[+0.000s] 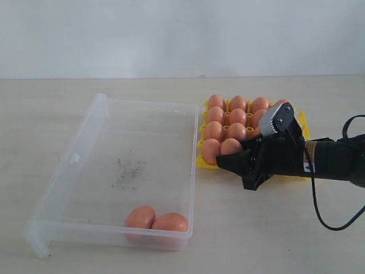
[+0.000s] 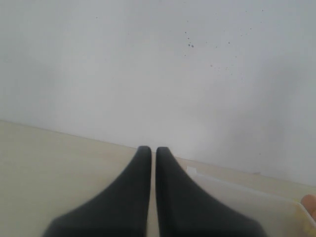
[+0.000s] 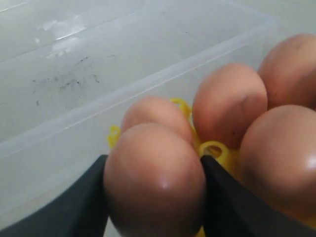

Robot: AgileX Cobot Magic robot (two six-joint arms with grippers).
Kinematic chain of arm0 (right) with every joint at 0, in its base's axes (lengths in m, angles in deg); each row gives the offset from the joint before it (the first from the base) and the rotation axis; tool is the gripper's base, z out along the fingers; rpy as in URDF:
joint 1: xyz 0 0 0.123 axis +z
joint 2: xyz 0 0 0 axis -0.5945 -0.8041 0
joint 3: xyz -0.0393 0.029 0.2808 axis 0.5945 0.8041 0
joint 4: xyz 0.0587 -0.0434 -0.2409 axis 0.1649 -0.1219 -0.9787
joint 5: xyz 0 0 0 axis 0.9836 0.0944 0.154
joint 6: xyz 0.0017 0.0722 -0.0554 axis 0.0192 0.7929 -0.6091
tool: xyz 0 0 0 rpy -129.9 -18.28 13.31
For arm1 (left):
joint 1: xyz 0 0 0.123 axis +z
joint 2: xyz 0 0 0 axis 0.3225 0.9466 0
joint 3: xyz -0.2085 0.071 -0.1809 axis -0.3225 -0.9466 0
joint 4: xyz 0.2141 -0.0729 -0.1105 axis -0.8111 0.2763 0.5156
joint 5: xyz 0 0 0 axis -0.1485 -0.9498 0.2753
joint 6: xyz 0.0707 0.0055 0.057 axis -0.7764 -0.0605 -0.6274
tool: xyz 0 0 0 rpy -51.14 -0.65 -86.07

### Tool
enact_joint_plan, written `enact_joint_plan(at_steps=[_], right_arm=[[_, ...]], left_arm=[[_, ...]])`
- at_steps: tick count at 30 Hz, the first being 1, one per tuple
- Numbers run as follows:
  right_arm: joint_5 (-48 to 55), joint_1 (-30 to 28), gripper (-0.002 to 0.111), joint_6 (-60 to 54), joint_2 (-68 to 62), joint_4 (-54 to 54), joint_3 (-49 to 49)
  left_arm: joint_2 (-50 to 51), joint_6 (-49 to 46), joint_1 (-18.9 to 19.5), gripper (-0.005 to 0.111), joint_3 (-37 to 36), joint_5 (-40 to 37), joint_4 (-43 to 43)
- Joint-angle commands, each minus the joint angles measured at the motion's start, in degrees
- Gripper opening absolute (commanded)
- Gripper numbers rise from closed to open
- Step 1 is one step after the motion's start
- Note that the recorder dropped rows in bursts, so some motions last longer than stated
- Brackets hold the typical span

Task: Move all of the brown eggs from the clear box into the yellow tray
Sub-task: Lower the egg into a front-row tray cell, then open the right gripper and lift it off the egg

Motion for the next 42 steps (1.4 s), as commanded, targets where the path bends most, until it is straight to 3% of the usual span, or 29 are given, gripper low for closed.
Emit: enact_joint_plan(at_steps=[1, 32, 36, 42], right_arm=[[1.9, 0.0, 0.0, 0.6, -0.1, 2.5, -0.4], [5.8, 0.0, 0.0, 0.7, 1.4, 11.6, -0.4], [5.7, 0.0, 0.012, 0.8, 1.4, 12.1, -0.4], [5.1, 0.0, 0.049, 3.5, 1.4, 13.1, -0.4]], left_arm=[[-0.2, -0.3, -0.2, 0.004, 0.2, 0.0, 0.2], [-0.2, -0.3, -0.2, 0.004, 0.2, 0.0, 0.2], [-0.2, -0.3, -0.2, 0.004, 0.2, 0.0, 0.2], [-0.2, -0.3, -0.2, 0.004, 0.2, 0.0, 0.2]])
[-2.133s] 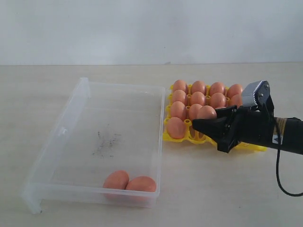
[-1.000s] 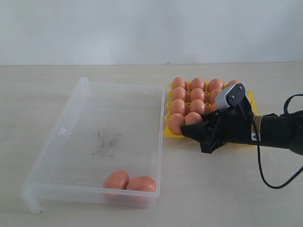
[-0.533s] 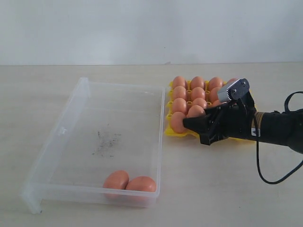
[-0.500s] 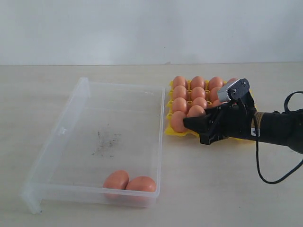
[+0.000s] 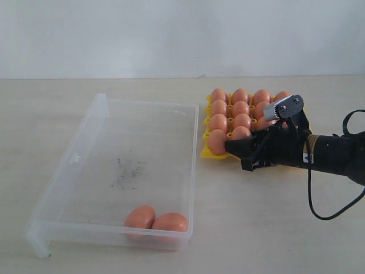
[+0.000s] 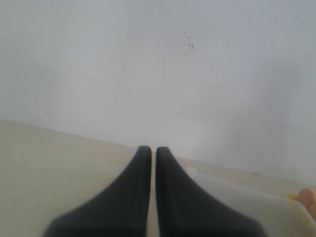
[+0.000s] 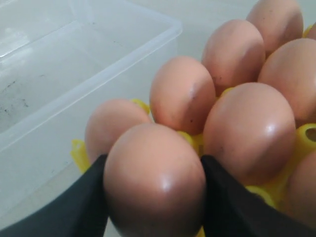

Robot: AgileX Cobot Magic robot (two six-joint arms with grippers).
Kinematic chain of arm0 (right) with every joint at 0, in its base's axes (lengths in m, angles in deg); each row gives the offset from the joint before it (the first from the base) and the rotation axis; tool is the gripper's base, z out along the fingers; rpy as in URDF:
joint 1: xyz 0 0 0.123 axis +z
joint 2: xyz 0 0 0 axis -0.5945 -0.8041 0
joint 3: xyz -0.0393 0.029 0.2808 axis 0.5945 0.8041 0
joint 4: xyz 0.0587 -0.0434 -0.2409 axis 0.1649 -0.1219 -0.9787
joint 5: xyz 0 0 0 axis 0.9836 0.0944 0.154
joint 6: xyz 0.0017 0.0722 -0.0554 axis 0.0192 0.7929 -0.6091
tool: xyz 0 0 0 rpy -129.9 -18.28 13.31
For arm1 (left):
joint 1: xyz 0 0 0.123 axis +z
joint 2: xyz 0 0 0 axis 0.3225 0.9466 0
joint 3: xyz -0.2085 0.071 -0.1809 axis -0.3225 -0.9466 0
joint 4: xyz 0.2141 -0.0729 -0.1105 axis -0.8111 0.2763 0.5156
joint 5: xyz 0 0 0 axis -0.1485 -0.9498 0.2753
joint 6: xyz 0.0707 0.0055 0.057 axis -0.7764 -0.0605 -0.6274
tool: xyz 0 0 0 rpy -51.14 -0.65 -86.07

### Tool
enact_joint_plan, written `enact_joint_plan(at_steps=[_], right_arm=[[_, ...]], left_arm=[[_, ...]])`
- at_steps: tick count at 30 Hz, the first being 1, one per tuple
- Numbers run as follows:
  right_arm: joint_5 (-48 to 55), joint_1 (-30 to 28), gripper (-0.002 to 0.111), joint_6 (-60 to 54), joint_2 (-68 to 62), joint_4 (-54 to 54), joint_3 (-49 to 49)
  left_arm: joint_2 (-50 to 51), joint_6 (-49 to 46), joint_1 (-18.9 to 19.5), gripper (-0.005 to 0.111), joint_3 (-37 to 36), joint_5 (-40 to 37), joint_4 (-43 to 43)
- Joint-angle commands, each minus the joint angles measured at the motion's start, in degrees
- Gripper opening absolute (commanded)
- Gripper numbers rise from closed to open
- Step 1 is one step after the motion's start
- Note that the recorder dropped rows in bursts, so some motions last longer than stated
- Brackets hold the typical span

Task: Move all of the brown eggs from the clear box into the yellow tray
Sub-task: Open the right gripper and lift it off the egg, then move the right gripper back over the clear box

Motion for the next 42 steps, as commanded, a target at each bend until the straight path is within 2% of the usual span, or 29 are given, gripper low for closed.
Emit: enact_joint_plan(at_steps=[1, 9, 18, 22, 24, 26, 27, 29, 33, 36, 39, 40, 42], right_arm=[[-0.5, -0.1, 0.053, 1.9, 0.7, 1.4, -0.1], [-1.5, -0.1, 0.055, 3.4, 2.8, 2.0, -0.1], [4.6, -0.1, 0.055, 3.6, 9.5, 4.7, -0.1], [4.1, 0.0, 0.054, 9.4, 12.3, 1.0, -0.1], [0.7, 0.2, 0.044, 12.1, 13.3, -4.4, -0.1], [-4.1, 0.4, 0.023, 12.5, 14.2, -10.5, -0.1], [-6.3, 0.7, 0.005, 12.5, 14.8, -13.1, -0.1], [-7.7, 1.9, 0.0, 13.7, 16.0, -16.1, -0.8], [2.1, 7.2, 0.0, 21.8, 18.3, -24.2, -6.0], [18.9, 14.4, 0.0, 29.3, 19.3, -32.7, -11.6], [36.1, 22.9, 0.0, 43.7, 19.4, -46.7, -16.2], [38.6, 26.5, 0.0, 46.3, 19.4, -46.7, -17.8], [36.3, 28.9, 0.0, 46.7, 19.4, -46.7, -18.8]], left_arm=[[-0.2, -0.3, -0.2, 0.004, 0.2, 0.0, 0.2], [-0.2, -0.3, -0.2, 0.004, 0.2, 0.0, 0.2], [-0.2, -0.3, -0.2, 0.004, 0.2, 0.0, 0.2], [-0.2, -0.3, -0.2, 0.004, 0.2, 0.0, 0.2], [-0.2, -0.3, -0.2, 0.004, 0.2, 0.0, 0.2], [-0.2, -0.3, -0.2, 0.004, 0.2, 0.0, 0.2], [-0.2, -0.3, -0.2, 0.004, 0.2, 0.0, 0.2], [-0.2, -0.3, -0.2, 0.004, 0.2, 0.0, 0.2], [-0.2, -0.3, -0.2, 0.004, 0.2, 0.0, 0.2], [-0.2, -0.3, -0.2, 0.004, 0.2, 0.0, 0.2], [-0.2, -0.3, -0.2, 0.004, 0.2, 0.0, 0.2], [-0.2, -0.3, -0.2, 0.004, 0.2, 0.0, 0.2], [-0.2, -0.3, -0.2, 0.004, 0.2, 0.0, 0.2]])
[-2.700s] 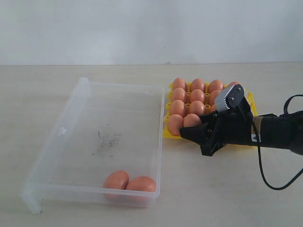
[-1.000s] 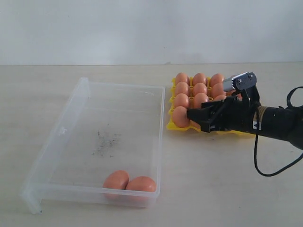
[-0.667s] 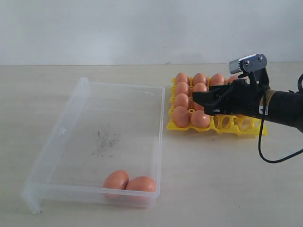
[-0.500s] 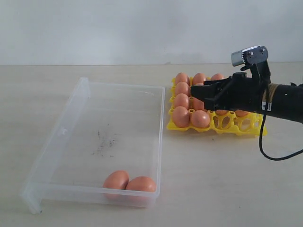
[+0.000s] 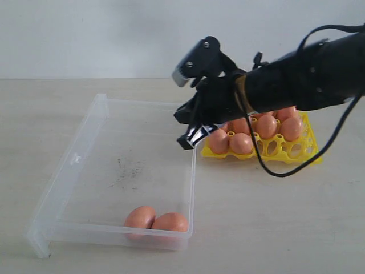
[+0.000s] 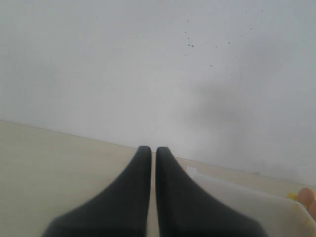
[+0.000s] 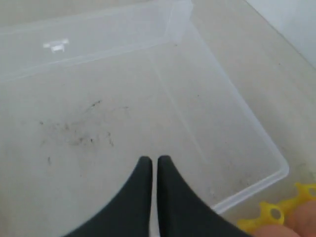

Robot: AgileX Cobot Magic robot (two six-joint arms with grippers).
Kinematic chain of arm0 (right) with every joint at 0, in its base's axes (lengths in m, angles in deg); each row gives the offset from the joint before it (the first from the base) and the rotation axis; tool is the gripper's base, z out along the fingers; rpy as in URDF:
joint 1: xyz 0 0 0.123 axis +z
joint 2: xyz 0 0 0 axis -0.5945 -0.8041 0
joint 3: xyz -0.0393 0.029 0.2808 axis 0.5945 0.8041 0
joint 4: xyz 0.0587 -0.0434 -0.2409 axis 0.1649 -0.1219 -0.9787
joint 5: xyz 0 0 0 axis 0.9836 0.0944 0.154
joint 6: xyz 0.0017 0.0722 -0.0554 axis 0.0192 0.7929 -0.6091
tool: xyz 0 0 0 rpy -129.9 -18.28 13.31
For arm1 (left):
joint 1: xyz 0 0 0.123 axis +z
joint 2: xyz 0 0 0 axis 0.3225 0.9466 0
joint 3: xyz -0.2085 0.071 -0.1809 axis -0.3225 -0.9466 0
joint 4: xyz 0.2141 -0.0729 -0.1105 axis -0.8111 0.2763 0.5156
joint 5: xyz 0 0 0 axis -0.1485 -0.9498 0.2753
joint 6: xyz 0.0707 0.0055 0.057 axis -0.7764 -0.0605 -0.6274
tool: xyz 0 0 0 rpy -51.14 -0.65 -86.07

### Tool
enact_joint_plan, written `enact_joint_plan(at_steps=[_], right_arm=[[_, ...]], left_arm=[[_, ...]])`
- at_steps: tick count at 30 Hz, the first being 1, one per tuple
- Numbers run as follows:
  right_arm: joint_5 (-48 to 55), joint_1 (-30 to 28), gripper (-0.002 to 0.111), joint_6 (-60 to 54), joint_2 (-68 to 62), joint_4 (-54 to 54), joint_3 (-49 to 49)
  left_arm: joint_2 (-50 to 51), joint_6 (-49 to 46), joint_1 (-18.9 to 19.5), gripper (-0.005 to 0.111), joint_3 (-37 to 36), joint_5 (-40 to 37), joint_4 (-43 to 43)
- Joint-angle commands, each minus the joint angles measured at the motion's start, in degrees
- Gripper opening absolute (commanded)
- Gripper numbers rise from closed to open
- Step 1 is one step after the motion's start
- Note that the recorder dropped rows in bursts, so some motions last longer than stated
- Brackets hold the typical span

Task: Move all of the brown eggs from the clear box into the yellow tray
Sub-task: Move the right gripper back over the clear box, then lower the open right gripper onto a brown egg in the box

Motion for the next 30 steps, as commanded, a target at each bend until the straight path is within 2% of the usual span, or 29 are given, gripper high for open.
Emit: enact_joint_plan(at_steps=[1, 3, 4, 7, 9, 10, 12, 13, 14, 15, 17, 20, 22, 24, 26, 27, 30], right_arm=[[2.4, 6.0, 0.0, 4.8, 0.6, -2.8, -2.8], [8.7, 8.3, 0.0, 1.6, 0.6, -2.8, -2.9], [16.7, 9.7, 0.0, -0.7, 0.7, -2.8, -2.9], [51.1, 14.7, 0.0, -5.4, 0.7, -2.8, -3.2], [63.2, 16.6, 0.0, -14.0, 1.0, -2.1, -3.3], [64.7, 17.1, 0.0, -21.5, 1.5, 2.1, -3.3], [60.0, 18.0, 0.0, -49.7, 3.3, 24.4, -3.9], [57.9, 18.0, 0.0, -73.0, 3.9, 47.4, -6.1], [59.3, 18.0, 0.0, -86.5, 3.9, 61.5, -8.0], [66.8, 18.0, 0.0, -111.6, 3.3, 88.6, -12.0], [79.2, 18.0, 0.0, -130.1, 1.0, 112.3, -18.2], [82.7, 18.1, 0.0, -131.5, -2.3, 115.4, -24.3], [77.8, 18.1, 0.0, -131.4, -4.7, 112.9, -25.8], [76.7, 18.1, 0.005, -134.8, -7.1, 113.2, -25.8], [78.3, 18.1, 0.024, -136.0, -10.0, 111.4, -25.8], [78.1, 18.1, 0.038, -135.9, -11.6, 110.0, -25.8], [74.1, 18.1, 0.057, -135.9, -13.7, 109.7, -25.8]], left_arm=[[-0.2, -0.3, -0.2, 0.004, 0.2, 0.0, 0.2], [-0.2, -0.3, -0.2, 0.004, 0.2, 0.0, 0.2], [-0.2, -0.3, -0.2, 0.004, 0.2, 0.0, 0.2], [-0.2, -0.3, -0.2, 0.004, 0.2, 0.0, 0.2], [-0.2, -0.3, -0.2, 0.004, 0.2, 0.0, 0.2], [-0.2, -0.3, -0.2, 0.004, 0.2, 0.0, 0.2], [-0.2, -0.3, -0.2, 0.004, 0.2, 0.0, 0.2], [-0.2, -0.3, -0.2, 0.004, 0.2, 0.0, 0.2], [-0.2, -0.3, -0.2, 0.004, 0.2, 0.0, 0.2], [-0.2, -0.3, -0.2, 0.004, 0.2, 0.0, 0.2], [-0.2, -0.3, -0.2, 0.004, 0.2, 0.0, 0.2], [-0.2, -0.3, -0.2, 0.004, 0.2, 0.0, 0.2], [-0.2, -0.3, -0.2, 0.004, 0.2, 0.0, 0.2], [-0.2, -0.3, -0.2, 0.004, 0.2, 0.0, 0.2], [-0.2, -0.3, -0.2, 0.004, 0.2, 0.0, 0.2], [-0.2, -0.3, -0.2, 0.004, 0.2, 0.0, 0.2], [-0.2, -0.3, -0.2, 0.004, 0.2, 0.0, 0.2]])
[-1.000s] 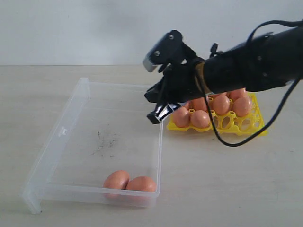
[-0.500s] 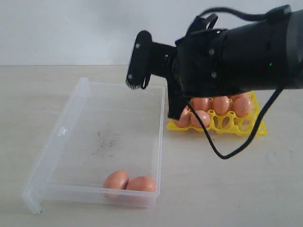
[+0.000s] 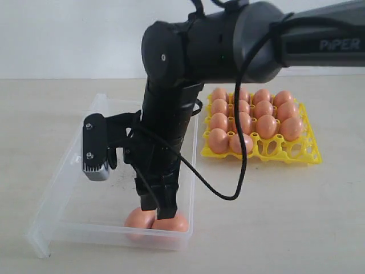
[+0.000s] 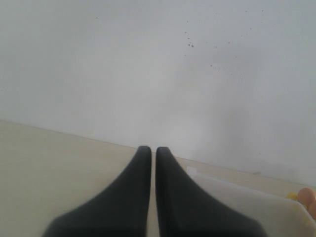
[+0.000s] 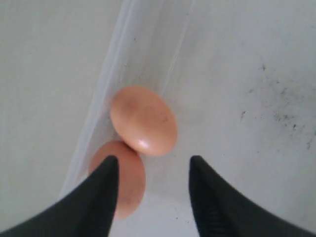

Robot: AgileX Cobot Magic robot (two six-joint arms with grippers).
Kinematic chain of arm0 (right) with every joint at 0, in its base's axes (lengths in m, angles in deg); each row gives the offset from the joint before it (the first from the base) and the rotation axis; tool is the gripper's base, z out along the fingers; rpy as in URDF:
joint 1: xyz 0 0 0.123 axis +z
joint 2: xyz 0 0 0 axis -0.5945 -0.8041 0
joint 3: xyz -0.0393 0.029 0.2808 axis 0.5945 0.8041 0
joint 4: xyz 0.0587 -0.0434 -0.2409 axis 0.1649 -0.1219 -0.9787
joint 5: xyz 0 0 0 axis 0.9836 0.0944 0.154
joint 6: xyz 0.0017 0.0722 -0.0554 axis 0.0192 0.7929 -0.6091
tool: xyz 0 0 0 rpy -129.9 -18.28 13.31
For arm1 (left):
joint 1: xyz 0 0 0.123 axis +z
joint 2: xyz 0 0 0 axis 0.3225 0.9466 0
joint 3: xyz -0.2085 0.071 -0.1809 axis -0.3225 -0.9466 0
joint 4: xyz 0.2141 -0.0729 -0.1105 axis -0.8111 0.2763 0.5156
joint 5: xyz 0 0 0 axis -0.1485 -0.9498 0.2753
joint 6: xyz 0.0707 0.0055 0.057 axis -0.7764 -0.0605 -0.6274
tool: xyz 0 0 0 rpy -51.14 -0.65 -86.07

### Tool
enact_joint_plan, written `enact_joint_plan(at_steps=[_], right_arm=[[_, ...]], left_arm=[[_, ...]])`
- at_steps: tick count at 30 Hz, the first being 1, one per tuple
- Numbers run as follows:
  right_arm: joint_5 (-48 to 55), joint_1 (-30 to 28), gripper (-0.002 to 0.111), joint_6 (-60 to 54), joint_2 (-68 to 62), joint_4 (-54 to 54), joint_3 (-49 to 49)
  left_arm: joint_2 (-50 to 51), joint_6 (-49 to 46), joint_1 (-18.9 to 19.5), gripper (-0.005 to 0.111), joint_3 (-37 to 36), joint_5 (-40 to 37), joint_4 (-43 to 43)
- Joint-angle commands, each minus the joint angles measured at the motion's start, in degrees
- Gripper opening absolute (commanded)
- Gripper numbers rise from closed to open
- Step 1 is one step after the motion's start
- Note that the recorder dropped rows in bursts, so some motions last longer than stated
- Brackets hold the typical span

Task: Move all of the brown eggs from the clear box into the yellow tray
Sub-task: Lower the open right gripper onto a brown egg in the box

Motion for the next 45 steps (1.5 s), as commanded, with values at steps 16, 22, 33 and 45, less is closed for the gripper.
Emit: enact_joint_plan(at_steps=[16, 22, 33, 45], right_arm=[[-6.1, -0.1, 0.058, -10.1, -7.8, -0.3, -0.4], [-8.7, 1.6, 0.058, -13.2, -8.8, -0.4, -0.4], [-14.4, 3.8, 0.058, -14.0, -8.8, -0.6, -0.4], [-14.8, 3.8, 0.032, -14.1, -9.1, -0.4, -0.4]], left_arm=[[-0.2, -0.3, -0.2, 0.004, 0.2, 0.0, 0.2], [-0.2, -0.3, -0.2, 0.004, 0.2, 0.0, 0.2], [-0.2, -0.3, -0.2, 0.004, 0.2, 0.0, 0.2], [-0.2, -0.3, -0.2, 0.004, 0.2, 0.0, 0.2]])
